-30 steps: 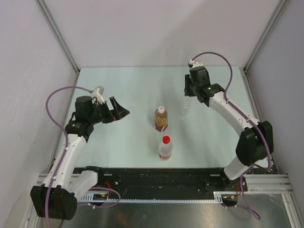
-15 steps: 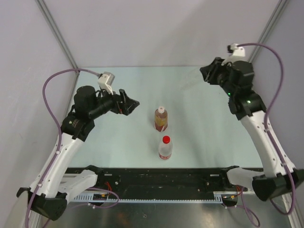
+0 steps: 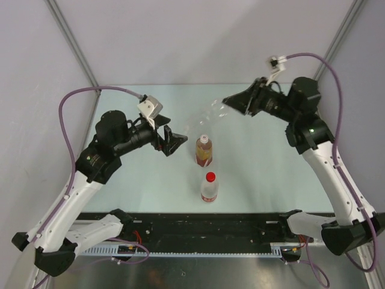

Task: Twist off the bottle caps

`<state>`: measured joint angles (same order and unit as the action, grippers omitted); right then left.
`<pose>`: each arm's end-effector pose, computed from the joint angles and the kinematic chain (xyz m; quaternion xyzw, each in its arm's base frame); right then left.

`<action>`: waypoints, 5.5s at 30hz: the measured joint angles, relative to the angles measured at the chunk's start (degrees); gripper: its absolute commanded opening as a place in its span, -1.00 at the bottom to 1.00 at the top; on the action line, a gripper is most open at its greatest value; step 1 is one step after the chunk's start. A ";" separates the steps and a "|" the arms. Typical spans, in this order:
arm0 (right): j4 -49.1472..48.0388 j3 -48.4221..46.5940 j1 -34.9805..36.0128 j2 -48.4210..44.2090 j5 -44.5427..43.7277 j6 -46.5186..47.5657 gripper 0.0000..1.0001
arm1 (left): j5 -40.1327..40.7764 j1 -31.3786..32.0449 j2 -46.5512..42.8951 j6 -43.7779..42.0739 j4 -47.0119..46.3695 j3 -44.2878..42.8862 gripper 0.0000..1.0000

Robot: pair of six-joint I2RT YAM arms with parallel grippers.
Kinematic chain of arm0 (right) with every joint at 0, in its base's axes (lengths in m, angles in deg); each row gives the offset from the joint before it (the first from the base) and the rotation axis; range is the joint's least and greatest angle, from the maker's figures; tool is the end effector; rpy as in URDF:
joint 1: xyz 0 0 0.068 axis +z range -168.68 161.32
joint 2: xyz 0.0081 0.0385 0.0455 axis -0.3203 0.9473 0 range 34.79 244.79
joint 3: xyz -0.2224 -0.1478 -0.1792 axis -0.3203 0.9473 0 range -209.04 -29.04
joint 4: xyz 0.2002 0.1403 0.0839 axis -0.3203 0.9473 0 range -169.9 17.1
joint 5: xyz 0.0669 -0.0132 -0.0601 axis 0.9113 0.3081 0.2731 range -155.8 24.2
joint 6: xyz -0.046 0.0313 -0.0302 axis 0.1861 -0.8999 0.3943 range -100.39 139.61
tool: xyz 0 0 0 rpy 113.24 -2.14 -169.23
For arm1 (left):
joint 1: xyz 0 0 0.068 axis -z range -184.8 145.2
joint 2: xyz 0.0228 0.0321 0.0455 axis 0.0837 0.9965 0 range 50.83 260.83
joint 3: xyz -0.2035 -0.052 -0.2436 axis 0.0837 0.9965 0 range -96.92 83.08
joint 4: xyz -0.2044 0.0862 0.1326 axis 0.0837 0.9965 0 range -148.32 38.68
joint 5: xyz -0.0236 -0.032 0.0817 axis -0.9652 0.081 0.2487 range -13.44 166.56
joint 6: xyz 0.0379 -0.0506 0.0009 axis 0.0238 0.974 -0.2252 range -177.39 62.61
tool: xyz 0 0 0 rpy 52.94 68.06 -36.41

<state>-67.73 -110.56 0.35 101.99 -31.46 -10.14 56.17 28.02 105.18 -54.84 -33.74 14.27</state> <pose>0.2102 0.1015 0.5253 -0.1498 0.6798 0.4707 0.5421 0.1368 -0.1084 0.4663 0.3067 0.6987 -0.3212 0.5608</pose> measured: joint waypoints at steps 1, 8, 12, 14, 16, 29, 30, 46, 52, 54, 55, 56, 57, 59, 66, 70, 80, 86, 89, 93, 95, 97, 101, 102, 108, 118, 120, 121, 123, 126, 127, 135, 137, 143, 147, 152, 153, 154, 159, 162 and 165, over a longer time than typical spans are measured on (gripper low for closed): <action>0.07 0.00 1.64 0.87 1.25 -0.46 -1.00 | -0.37 0.17 -0.33 -0.72 0.00 0.02 0.99; 0.13 0.07 11.08 4.72 4.59 -2.67 -1.00 | -3.82 0.92 -2.47 -3.78 0.02 1.40 0.99; -0.94 0.07 11.80 5.20 4.96 -3.78 -1.00 | -6.05 1.01 -2.91 -4.59 0.20 3.72 0.99; -1.86 0.07 11.89 5.53 5.20 -4.66 -1.00 | -7.23 1.05 -2.91 -4.68 0.46 5.14 0.99; -2.49 0.07 11.89 5.79 5.31 -5.16 -1.00 | -8.28 1.14 -2.86 -4.68 0.96 6.54 0.95; -2.60 0.07 12.31 7.04 5.73 -5.14 -0.60 | -9.79 1.18 -1.46 -4.57 2.67 9.22 -0.28; -2.60 0.07 12.31 7.06 5.66 -5.14 -0.42 | -9.68 1.20 -1.46 -4.52 2.78 9.22 -0.31; 0.63 0.07 11.23 5.81 -1.64 -3.65 0.99 | 13.86 9.01 -4.83 -5.51 7.63 11.63 -0.58; 1.97 0.07 10.91 6.03 -2.38 -4.48 0.95 | 28.24 15.23 -6.21 -6.29 9.07 11.87 -0.67; 2.21 0.07 10.91 6.56 -2.19 -5.03 0.91 | 32.35 17.11 -6.25 -6.71 9.27 12.00 -0.68; 2.25 0.07 10.91 7.02 -1.86 -5.42 0.88 | 34.45 18.12 -6.25 -7.08 9.31 12.13 -0.68; 2.25 0.07 10.91 7.56 -1.53 -5.79 0.85 | 36.57 19.19 -6.16 -7.28 9.49 12.26 -0.68; 2.25 0.07 10.91 8.17 -1.05 -6.27 0.82 | 38.75 20.35 -6.01 -7.56 9.57 12.44 -0.68; 2.21 0.07 10.91 9.40 -0.22 -7.06 0.71 | 41.94 22.05 -5.53 -7.78 9.86 12.68 -0.68; 1.66 0.07 10.91 13.79 3.34 -10.14 0.31 | 50.25 26.12 -3.06 -8.61 10.78 12.83 -0.69; 1.51 0.07 10.93 15.08 4.83 -11.26 0.12 | 52.68 27.32 -2.58 -8.63 10.82 12.85 -0.75; 0.72 0.07 11.06 16.35 6.29 -12.92 -0.50 | 57.48 29.57 -1.44 -8.61 10.78 12.90 -0.83; -0.09 0.26 10.97 16.59 6.93 -13.20 -0.24 | 60.46 31.10 -0.92 -8.57 10.62 13.16 -0.87; -0.94 0.92 10.88 16.61 7.37 -13.53 -0.20 | 62.31 32.11 -0.39 -8.59 10.62 13.40 -0.88; -1.46 1.55 10.69 16.83 7.56 -13.90 -0.17 | 64.13 32.83 0.57 -8.59 10.49 13.68 -0.90; -1.64 1.84 10.58 16.92 7.56 -14.19 -0.11 | 64.67 32.98 0.92 -8.59 10.45 13.75 -0.91; -1.77 2.01 10.54 16.98 7.56 -14.43 -0.02 | 65.20 33.18 1.18 -8.61 10.49 13.75 -0.91; -2.29 2.01 10.54 17.00 8.00 -15.23 0.13 | 65.42 33.31 1.40 -8.61 10.51 13.77 -0.92; -2.64 2.05 10.54 17.00 8.22 -15.47 0.12 | 65.46 33.33 1.40 -8.61 10.54 13.77 -0.92; -4.09 3.21 10.47 17.03 8.24 -16.33 -0.30 | 66.12 33.48 1.36 -8.59 10.40 14.12 -0.92; -4.76 3.96 10.43 17.03 7.78 -15.87 -1.00 | 66.23 33.66 0.52 -8.04 10.29 14.62 -1.00; -4.85 4.20 10.54 16.92 7.80 -15.74 -1.00 | 65.75 33.66 0.24 -8.00 10.51 14.75 -1.00; -4.92 4.39 10.54 16.79 7.82 -15.72 -1.00 | 65.35 33.66 0.09 -7.96 10.64 14.75 -1.00; -5.62 5.27 10.54 16.15 8.02 -15.72 -1.00 | 64.30 33.64 -0.42 -7.72 10.93 14.75 -1.00; -8.07 7.34 10.62 14.34 8.39 -15.63 -1.00 | 62.14 33.64 -1.62 -7.48 11.06 14.75 -1.00; -8.83 7.96 10.64 13.73 8.57 -15.63 -1.00 | 61.31 33.64 -2.19 -7.48 10.97 14.75 -1.00; -18.67 12.39 10.91 7.69 11.87 -13.49 -1.00 | 50.90 33.53 -7.69 -5.44 8.81 14.73 -1.00; -20.15 12.94 10.93 6.19 12.55 -12.02 -1.00 | 47.67 33.35 -8.55 -4.46 7.78 14.73 -1.00; -22.40 13.53 10.91 1.53 14.75 -7.61 -1.00 | 37.35 32.59 -10.49 -2.38 4.39 14.69 -1.00; -27.32 15.10 10.97 -1.53 17.49 -6.29 -1.00 | 28.09 31.23 -12.48 -0.83 2.40 14.69 -1.00; -36.87 17.14 11.41 -3.96 21.66 -6.97 -1.00 | 15.96 28.63 -13.88 1.22 0.33 14.69 -1.00; -38.51 17.25 11.47 -4.07 22.38 -7.34 -1.00 | 13.42 27.98 -13.88 1.77 -0.11 14.69 -1.00; -40.44 17.38 11.54 -4.11 23.39 -7.82 -1.00 | 10.97 27.39 -13.88 2.25 -0.48 14.69 -1.00; -48.85 17.90 11.67 -4.50 28.11 -10.27 -1.00 | 0.28 25.42 -13.07 4.48 -2.40 14.60 -1.00; -52.41 17.92 11.91 -5.09 30.45 -11.34 -1.00 | -7.08 24.39 -11.74 5.57 -3.87 14.34 -1.00; -54.64 17.92 12.24 -6.12 32.02 -11.87 -1.00 | -13.22 23.80 -10.25 6.54 -5.22 13.86 -1.00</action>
<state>-122.38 -92.64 12.59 95.87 0.56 -22.01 42.95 51.82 94.93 -48.31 -38.96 28.12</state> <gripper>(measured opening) 0.306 0.552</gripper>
